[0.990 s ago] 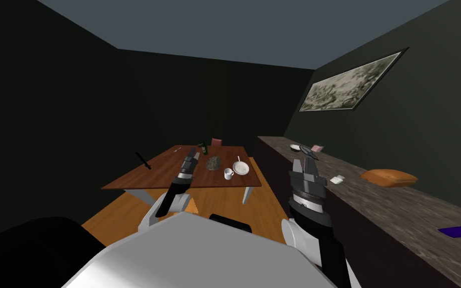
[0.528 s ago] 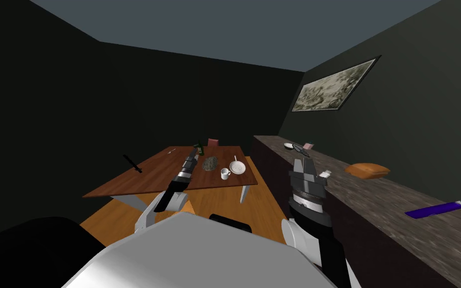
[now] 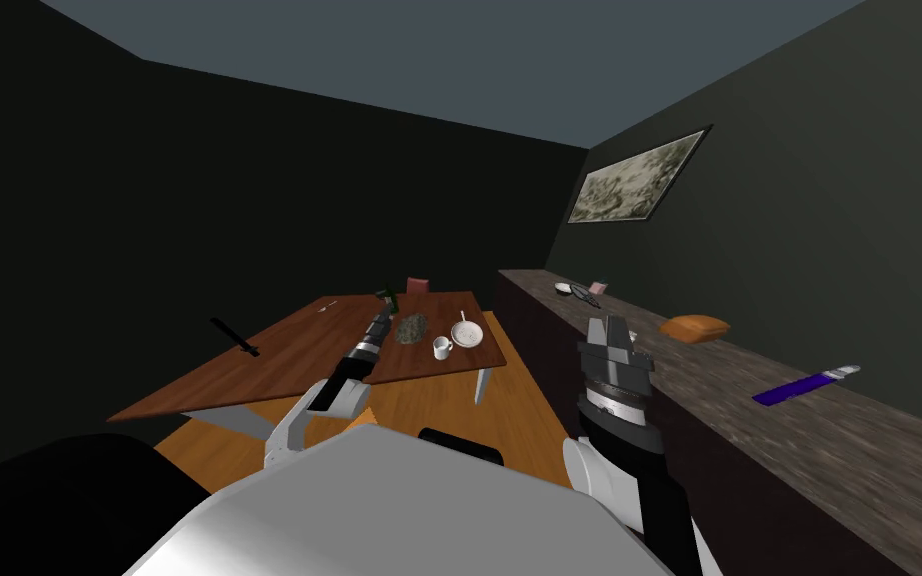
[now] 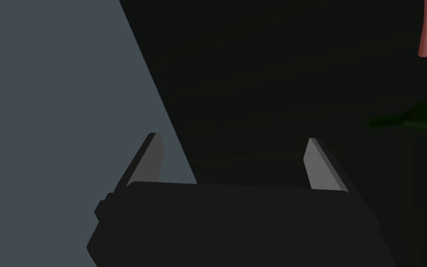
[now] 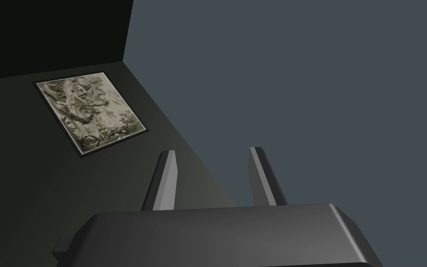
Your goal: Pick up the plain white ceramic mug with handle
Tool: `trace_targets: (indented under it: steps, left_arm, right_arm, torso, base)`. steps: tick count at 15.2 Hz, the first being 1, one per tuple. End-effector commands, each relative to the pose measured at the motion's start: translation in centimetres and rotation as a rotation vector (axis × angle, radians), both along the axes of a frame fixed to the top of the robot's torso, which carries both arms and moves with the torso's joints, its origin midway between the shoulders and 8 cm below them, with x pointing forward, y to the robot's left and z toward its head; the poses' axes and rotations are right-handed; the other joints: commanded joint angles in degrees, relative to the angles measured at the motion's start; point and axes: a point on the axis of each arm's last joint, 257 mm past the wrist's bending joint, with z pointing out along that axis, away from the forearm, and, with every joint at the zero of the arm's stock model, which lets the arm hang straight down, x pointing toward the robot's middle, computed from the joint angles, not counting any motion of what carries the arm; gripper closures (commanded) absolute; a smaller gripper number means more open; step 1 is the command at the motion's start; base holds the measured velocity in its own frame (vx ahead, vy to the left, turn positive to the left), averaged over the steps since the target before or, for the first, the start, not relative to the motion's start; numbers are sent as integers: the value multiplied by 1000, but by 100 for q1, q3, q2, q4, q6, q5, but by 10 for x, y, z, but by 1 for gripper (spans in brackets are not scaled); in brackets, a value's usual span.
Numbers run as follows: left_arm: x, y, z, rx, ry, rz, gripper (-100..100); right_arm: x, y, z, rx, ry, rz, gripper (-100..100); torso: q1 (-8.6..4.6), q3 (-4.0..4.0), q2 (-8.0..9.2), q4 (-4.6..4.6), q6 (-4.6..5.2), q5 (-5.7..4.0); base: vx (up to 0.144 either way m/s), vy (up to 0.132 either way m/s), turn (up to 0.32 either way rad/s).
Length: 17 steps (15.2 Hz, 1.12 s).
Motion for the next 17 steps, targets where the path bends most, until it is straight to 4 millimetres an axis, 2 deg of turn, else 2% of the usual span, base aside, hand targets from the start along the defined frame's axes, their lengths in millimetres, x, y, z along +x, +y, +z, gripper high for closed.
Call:
trace_targets:
  steps: [1,3,4,6,7,9,10,13,14,17]
  left_arm:
    - [3,15,-16,13,61,29,-100]
    - [4,16,-22,9,85,35,-100]
    - [6,29,-34,21,131,58,-100]
    - [7,30,-39,17,151,63,-100]
    - [8,43,-50,29,194,87,-100]
    - [8,45,-56,25,219,92,-100]
    - [8,57,-65,38,252,113,-100]
    - [8,59,-74,30,290,121,-100]
    - [7,72,-84,41,329,144,-100]
    - [6,74,-93,35,362,150,-100]
  right_arm:
    - [0,0,0,0,0,0,0]
    - [0,0,0,0,0,0,0]
    - [0,0,0,0,0,0,0]
    - [0,0,0,0,0,0,0]
    - [0,0,0,0,0,0,0]
    - [0,0,0,0,0,0,0]
    - [0,0,0,0,0,0,0]
    - [0,0,0,0,0,0,0]
    - [0,0,0,0,0,0,0]
    - [0,0,0,0,0,0,0]
  torso:
    - [0,0,0,0,0,0]
    - [-1,0,0,0,2,0]
    - [2,1,1,0,0,0]
    - [2,0,0,0,2,0]
    - [3,1,1,0,0,1]
    - [-1,0,1,0,2,0]
    - [0,1,1,0,0,0]
    - [1,1,1,0,0,0]
    - [4,2,3,1,-1,1]
    - [2,2,3,1,0,0]
  base:
    - [12,-38,-131]
    - [10,-27,-93]
    - [11,-26,-135]
    - [12,-23,-109]
    - [11,-34,-148]
    - [11,-33,-95]
    - [17,-37,-133]
    - [9,-24,-77]
    - [9,-21,-118]
    - [9,-22,-87]
